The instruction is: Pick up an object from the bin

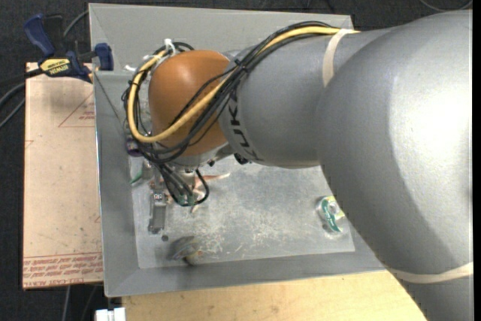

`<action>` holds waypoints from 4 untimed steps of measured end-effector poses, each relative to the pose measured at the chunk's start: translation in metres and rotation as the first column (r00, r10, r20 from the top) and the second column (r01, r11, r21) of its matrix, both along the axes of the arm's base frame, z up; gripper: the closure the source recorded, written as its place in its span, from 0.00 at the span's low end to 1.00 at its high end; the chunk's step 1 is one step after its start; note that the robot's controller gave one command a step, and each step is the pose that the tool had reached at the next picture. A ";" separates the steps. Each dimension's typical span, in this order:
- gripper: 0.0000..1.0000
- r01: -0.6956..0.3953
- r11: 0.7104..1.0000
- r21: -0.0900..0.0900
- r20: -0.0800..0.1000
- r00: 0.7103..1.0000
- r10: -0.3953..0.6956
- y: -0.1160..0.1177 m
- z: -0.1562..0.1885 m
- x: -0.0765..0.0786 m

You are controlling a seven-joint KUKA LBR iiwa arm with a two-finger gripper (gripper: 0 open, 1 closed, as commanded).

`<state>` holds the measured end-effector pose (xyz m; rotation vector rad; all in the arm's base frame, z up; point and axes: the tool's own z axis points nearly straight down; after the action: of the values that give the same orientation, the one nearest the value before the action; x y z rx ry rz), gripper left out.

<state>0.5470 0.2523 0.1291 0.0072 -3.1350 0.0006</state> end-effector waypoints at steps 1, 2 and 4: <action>0.00 0.005 1.000 0.002 0.007 1.000 -0.005 -0.001 0.005 0.002; 0.00 0.153 0.988 -0.001 0.000 0.988 -0.153 -0.061 -0.060 0.009; 0.00 0.150 0.989 0.001 0.002 0.989 -0.150 -0.061 -0.060 0.010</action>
Offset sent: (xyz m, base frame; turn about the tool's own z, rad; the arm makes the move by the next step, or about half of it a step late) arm 0.0087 -0.0607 -0.0591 0.1552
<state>0.5566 0.1916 0.0693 -0.2290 -3.1285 -0.0022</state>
